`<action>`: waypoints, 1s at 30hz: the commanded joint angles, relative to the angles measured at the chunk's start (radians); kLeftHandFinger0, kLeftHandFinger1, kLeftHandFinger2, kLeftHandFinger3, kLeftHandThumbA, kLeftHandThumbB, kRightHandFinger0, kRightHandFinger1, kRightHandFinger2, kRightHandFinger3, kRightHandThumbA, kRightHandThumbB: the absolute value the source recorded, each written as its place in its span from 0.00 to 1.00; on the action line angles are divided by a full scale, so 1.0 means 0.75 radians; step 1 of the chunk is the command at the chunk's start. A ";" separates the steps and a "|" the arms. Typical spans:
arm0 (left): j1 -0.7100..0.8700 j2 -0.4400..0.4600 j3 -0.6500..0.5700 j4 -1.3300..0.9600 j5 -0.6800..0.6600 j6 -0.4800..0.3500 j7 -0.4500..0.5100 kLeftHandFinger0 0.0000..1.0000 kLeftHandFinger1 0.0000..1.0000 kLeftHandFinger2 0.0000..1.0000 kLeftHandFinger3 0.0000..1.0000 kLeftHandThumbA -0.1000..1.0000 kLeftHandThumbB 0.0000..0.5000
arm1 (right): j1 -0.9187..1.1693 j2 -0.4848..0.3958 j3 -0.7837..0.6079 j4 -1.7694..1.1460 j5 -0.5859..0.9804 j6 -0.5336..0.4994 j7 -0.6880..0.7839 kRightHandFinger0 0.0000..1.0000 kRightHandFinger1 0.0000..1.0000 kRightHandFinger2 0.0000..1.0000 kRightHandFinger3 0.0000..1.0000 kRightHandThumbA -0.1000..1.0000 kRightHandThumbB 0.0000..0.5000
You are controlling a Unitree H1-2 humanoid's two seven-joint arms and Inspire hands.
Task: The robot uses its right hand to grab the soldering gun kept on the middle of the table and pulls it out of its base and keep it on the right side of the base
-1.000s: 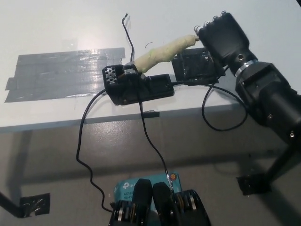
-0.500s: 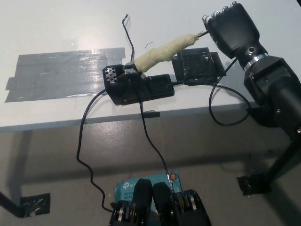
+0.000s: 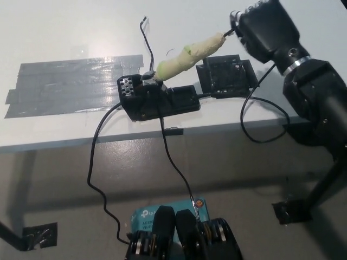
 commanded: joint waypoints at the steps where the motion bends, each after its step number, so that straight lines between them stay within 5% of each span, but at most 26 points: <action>1: -0.001 0.019 -0.009 -0.045 0.032 0.017 -0.031 0.87 0.94 1.00 1.00 0.88 0.43 | -0.065 0.010 0.019 -0.159 0.086 0.086 0.501 0.89 0.99 1.00 1.00 0.30 0.26; 2: 0.001 0.009 0.005 -0.044 0.037 0.017 -0.039 0.88 0.96 1.00 1.00 0.87 0.44 | -0.065 0.010 0.032 -0.168 0.068 0.087 0.533 1.00 1.00 1.00 1.00 0.36 0.40; 3: -0.003 0.003 0.003 -0.042 0.030 0.017 -0.037 0.88 0.96 1.00 1.00 0.86 0.44 | -0.063 0.002 0.055 -0.196 0.028 0.098 0.580 1.00 1.00 1.00 1.00 0.51 0.52; 6: -0.004 0.001 0.007 -0.034 0.015 0.017 -0.031 0.90 0.99 1.00 1.00 0.82 0.43 | -0.072 0.019 0.099 -0.219 -0.027 0.124 0.688 1.00 1.00 1.00 1.00 0.67 0.97; 18: -0.030 -0.010 0.004 -0.037 0.053 0.017 -0.076 0.95 1.00 1.00 1.00 0.83 0.43 | -0.086 0.042 0.133 -0.250 -0.140 0.205 0.682 1.00 1.00 1.00 1.00 0.55 1.00; 24: -0.034 -0.023 0.001 -0.050 0.079 0.017 -0.112 0.92 0.99 1.00 1.00 0.82 0.36 | -0.089 0.053 0.191 -0.276 -0.289 0.225 0.627 1.00 1.00 1.00 1.00 0.63 1.00; 30: -0.048 -0.039 0.000 -0.047 0.121 0.017 -0.138 0.95 1.00 1.00 1.00 0.84 0.40 | -0.146 0.114 0.255 -0.231 -0.377 0.235 0.608 1.00 1.00 1.00 1.00 0.64 1.00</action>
